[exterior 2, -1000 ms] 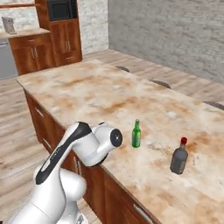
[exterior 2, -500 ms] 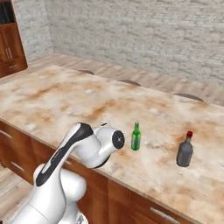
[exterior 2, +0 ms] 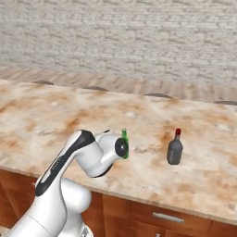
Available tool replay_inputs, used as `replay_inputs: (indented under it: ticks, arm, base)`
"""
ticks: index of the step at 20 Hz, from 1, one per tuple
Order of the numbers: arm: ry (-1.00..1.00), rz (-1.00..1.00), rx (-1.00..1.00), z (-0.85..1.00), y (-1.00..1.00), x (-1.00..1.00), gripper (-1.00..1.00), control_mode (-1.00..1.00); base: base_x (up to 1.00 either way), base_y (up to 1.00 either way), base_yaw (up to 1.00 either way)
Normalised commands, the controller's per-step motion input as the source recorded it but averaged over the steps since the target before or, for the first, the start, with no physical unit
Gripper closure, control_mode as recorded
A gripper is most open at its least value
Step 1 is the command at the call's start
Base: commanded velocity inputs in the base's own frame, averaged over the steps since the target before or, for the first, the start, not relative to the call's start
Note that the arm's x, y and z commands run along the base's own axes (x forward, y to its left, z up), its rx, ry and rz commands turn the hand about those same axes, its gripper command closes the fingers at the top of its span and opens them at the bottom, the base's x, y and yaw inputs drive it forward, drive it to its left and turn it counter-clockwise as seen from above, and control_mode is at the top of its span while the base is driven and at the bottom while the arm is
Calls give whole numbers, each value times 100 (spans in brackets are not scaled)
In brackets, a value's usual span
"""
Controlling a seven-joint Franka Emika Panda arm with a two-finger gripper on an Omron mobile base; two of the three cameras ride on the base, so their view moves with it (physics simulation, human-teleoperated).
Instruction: Move the drinks to the dining counter.
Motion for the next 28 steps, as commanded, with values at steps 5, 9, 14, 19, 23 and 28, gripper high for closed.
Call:
replay_inputs:
  ticks: [5, 9, 14, 19, 23, 28]
  arm:
    - [0, 0, 0, 0, 0, 0, 100, 100]
    - [0, 0, 0, 0, 0, 0, 100, 100]
    - [0, 0, 0, 0, 0, 0, 100, 100]
    - [0, 0, 0, 0, 0, 0, 100, 100]
    - [0, 0, 0, 0, 0, 0, 100, 100]
    - [0, 0, 0, 0, 0, 0, 100, 100]
  base:
    - [25, 73, -39]
    - [32, 74, -26]
    - [83, 18, -26]
    - [14, 7, -7]
    - [0, 0, 0]
    - [0, 3, -1]
